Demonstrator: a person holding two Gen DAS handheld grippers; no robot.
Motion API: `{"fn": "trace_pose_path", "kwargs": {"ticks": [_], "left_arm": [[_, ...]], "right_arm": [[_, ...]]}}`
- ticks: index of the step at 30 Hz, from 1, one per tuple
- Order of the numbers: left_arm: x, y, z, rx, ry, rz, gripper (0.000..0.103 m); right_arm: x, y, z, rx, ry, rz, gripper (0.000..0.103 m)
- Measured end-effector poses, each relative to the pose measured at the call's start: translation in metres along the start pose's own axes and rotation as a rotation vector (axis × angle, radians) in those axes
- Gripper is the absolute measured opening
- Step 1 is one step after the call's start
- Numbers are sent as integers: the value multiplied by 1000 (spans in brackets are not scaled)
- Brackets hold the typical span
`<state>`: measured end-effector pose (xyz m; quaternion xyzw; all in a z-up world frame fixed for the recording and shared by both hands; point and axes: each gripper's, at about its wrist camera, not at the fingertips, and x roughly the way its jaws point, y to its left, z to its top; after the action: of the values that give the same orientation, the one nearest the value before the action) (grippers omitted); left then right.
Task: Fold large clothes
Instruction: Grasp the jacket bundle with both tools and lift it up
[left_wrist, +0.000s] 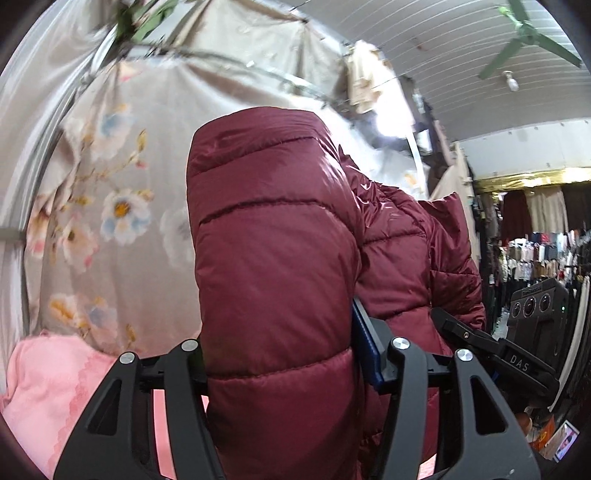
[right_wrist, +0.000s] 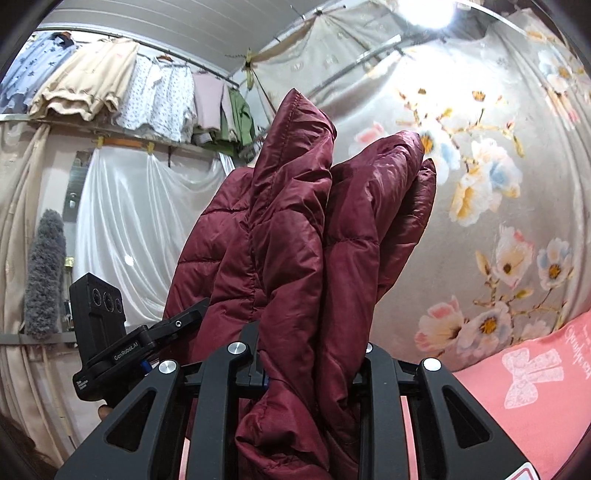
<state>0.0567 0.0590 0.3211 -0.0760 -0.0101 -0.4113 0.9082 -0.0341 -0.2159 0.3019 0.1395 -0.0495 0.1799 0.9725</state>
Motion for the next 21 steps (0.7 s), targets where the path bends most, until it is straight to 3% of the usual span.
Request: {"fn": "trace_pose_path", "kwargs": {"ticks": [10,21], "left_arm": [[71,93,-76,-107,176,72,53],[154,154,-200,-183,453,121,53]], "right_arm": [[104,-62,-74,100,186,-71,22],[153,-147,-189,255,386,-200,22]]}}
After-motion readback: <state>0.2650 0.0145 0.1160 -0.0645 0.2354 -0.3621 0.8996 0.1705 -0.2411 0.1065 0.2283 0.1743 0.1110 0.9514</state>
